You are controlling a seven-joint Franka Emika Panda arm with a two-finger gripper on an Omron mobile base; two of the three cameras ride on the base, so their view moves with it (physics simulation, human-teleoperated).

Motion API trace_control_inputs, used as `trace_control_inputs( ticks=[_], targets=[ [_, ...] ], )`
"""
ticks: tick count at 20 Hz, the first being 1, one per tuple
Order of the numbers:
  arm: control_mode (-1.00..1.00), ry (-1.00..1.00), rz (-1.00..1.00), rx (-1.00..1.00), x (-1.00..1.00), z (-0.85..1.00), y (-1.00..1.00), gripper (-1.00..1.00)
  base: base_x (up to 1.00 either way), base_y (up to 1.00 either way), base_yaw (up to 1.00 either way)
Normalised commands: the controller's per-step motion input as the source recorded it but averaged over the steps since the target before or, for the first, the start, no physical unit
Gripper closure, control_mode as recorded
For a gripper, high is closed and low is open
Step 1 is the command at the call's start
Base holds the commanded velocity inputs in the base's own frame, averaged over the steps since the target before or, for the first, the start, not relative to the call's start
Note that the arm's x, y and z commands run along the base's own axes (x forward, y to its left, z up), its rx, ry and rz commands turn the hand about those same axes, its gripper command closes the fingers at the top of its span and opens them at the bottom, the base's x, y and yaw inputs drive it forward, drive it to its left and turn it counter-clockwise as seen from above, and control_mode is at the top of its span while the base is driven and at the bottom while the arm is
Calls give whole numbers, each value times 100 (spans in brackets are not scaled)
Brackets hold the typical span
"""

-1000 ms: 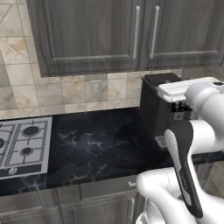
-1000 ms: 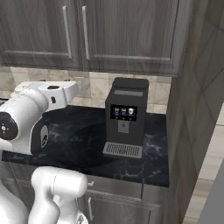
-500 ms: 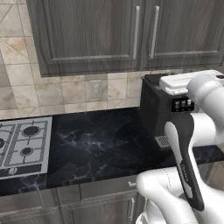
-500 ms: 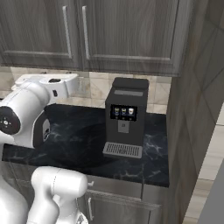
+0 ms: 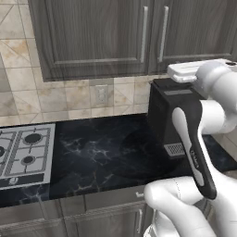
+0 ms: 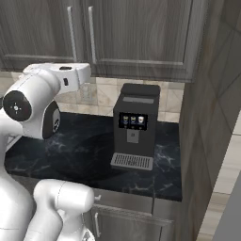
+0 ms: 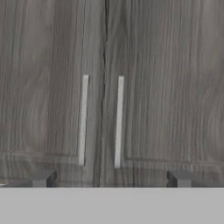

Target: Open the cabinet directly in front. Then move the liquor and the mug to the dining counter with the jar on it.

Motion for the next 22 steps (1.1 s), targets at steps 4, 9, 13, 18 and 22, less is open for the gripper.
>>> trace_control_inputs(
  ticks=[4,9,13,18,22],
  targets=[
    [-100,0,0,0,51,8,0,-100,0,0,0],
    [-100,1,0,0,58,1,-1,-100,0,0,0],
    [-100,5,1,0,68,0,-10,-100,0,0,0],
    [-100,9,4,0,74,0,-11,-100,0,0,0],
    [-100,6,4,0,85,0,-2,-100,0,0,0]
  ],
)
